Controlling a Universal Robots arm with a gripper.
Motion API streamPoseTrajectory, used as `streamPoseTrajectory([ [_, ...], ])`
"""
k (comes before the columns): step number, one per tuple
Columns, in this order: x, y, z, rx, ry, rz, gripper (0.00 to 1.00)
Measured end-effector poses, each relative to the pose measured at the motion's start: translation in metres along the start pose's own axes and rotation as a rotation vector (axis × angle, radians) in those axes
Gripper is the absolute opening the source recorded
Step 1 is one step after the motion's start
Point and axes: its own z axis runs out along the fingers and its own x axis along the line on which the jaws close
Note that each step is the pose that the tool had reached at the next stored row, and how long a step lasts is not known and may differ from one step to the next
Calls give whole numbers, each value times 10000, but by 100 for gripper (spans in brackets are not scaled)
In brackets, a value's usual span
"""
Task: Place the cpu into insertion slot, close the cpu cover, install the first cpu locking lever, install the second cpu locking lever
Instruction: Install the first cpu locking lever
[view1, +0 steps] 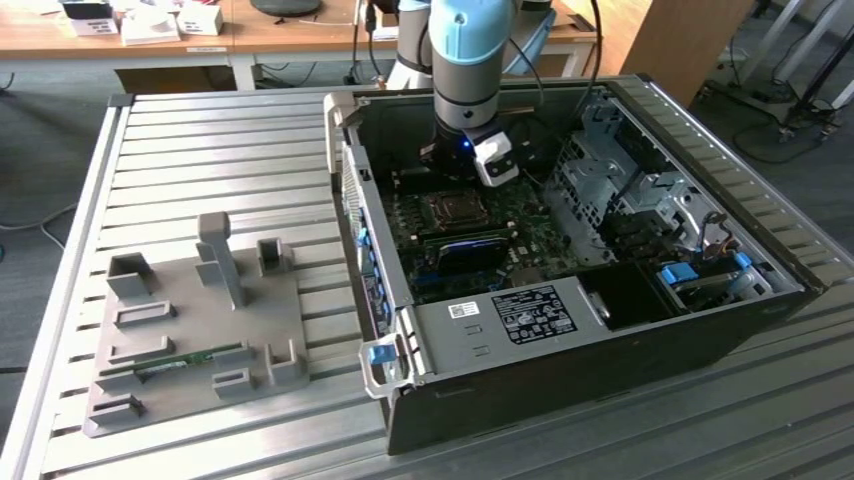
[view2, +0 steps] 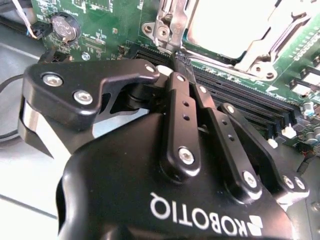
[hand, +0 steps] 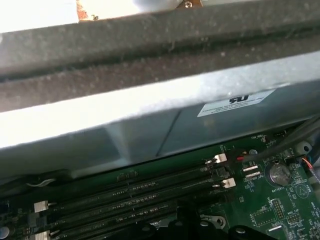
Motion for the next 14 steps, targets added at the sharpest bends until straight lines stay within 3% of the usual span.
streamPoseTrajectory([
  [6, 0, -8, 7, -6, -9, 19, 11],
  [8, -1, -9, 7, -88, 10, 37, 11],
  [11, 0, -8, 7, -296, 60, 87, 11],
  [14, 0, -7, 8, -351, 72, 102, 11],
])
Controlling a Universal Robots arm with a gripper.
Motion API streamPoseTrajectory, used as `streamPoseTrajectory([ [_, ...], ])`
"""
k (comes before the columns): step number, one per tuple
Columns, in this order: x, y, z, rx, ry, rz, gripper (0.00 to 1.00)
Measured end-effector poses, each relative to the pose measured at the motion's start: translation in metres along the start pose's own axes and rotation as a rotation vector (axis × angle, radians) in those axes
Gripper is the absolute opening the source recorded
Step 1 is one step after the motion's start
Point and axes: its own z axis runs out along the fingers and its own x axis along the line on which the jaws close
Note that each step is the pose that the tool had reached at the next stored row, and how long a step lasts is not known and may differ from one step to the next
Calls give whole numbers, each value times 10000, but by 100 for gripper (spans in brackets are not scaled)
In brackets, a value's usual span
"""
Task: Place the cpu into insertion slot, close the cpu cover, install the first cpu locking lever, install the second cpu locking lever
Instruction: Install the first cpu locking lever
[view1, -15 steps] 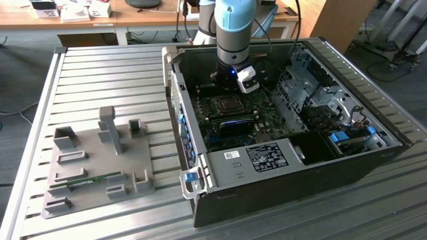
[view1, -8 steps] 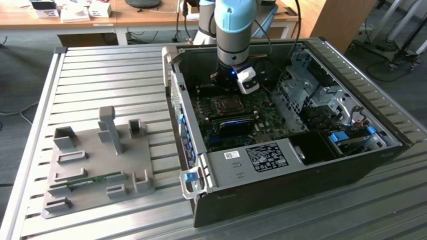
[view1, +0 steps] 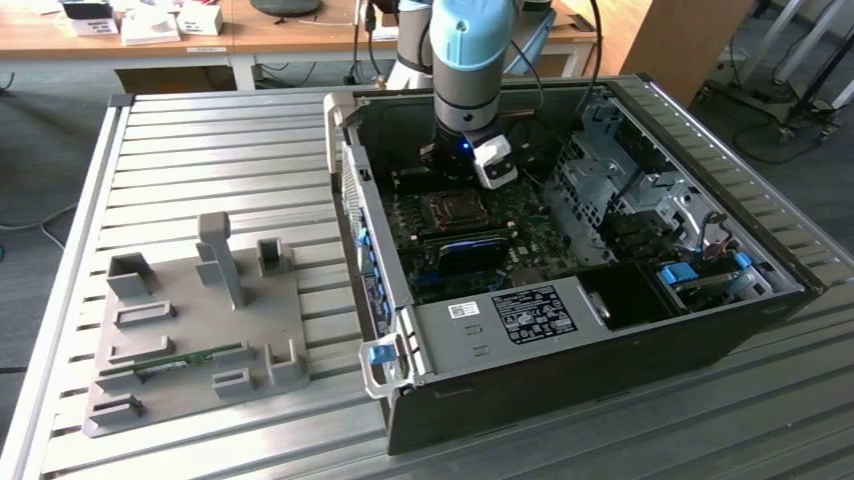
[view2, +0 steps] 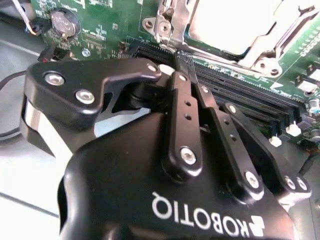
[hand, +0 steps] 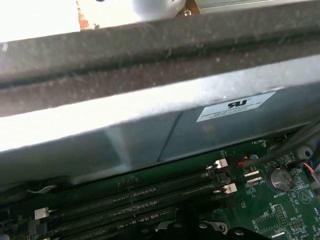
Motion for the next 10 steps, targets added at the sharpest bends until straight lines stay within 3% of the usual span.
streamPoseTrajectory([
  [10, -19, 42, -120, 29, -11, 6, 11],
])
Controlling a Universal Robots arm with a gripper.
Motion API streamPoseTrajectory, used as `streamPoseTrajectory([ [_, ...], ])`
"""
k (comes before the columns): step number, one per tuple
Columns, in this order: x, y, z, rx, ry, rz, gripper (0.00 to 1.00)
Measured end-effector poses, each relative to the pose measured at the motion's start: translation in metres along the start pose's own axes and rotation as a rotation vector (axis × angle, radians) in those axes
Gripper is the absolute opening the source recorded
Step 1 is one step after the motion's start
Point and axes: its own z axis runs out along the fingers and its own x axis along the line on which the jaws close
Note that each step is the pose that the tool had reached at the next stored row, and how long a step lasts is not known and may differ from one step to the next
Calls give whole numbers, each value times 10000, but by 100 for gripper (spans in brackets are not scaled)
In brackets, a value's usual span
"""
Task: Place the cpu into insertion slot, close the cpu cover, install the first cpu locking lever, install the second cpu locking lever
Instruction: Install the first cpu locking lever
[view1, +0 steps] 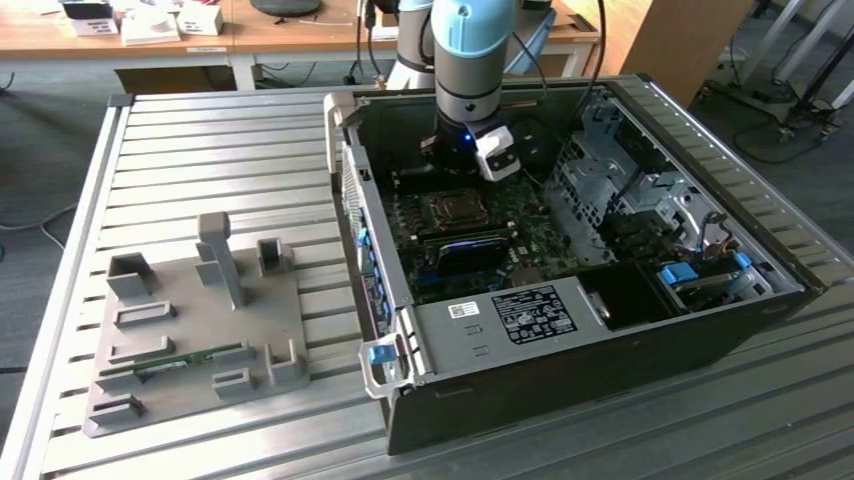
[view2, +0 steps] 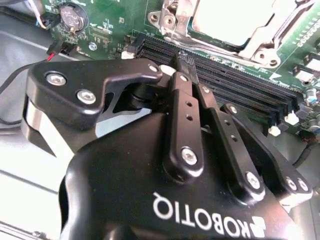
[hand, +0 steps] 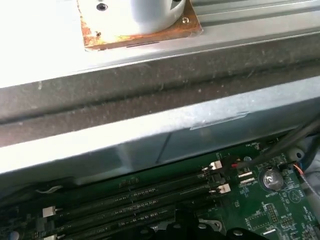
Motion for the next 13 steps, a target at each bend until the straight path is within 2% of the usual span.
streamPoseTrajectory([
  [1, -1, 1, -4, 85, -20, -21, 11],
  [2, -1, 1, -8, 211, -50, -52, 11],
  [4, -2, 3, -11, 546, -133, -134, 11],
  [5, -1, 4, -11, 653, -160, -159, 11],
  [12, -1, 4, -11, 667, -158, -161, 11],
  [13, -1, 5, -10, 700, -113, -153, 11],
])
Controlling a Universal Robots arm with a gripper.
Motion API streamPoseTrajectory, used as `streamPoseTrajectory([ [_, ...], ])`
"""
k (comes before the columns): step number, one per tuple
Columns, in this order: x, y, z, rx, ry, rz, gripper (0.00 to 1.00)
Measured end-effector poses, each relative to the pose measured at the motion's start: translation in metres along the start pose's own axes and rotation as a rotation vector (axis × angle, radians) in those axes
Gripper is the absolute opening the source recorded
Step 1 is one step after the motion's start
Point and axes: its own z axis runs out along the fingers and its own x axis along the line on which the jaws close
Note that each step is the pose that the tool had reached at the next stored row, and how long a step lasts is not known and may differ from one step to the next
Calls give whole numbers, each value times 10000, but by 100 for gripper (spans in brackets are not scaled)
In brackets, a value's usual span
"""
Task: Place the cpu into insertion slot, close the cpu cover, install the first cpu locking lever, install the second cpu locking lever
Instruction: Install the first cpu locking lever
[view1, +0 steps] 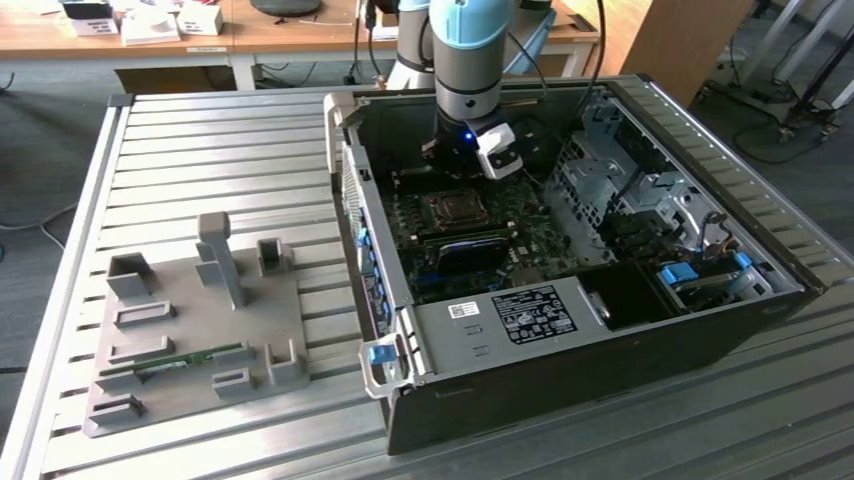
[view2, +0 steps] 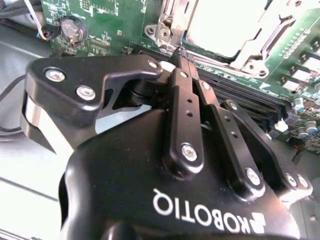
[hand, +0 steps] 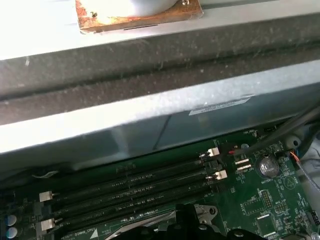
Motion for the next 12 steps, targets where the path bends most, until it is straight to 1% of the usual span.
streamPoseTrajectory([
  [3, 0, -1, -1, 333, 455, 65, 11],
  [7, -2, 0, 0, 871, 1053, 133, 11],
  [8, -4, 0, 1, 988, 1202, 153, 11],
  [9, -6, 1, 0, 1079, 1349, 174, 11],
  [10, -8, 3, -6, 1141, 1471, 194, 11],
  [11, -10, 5, -17, 1161, 1520, 201, 11],
  [12, -12, 9, -29, 1168, 1548, 207, 11],
])
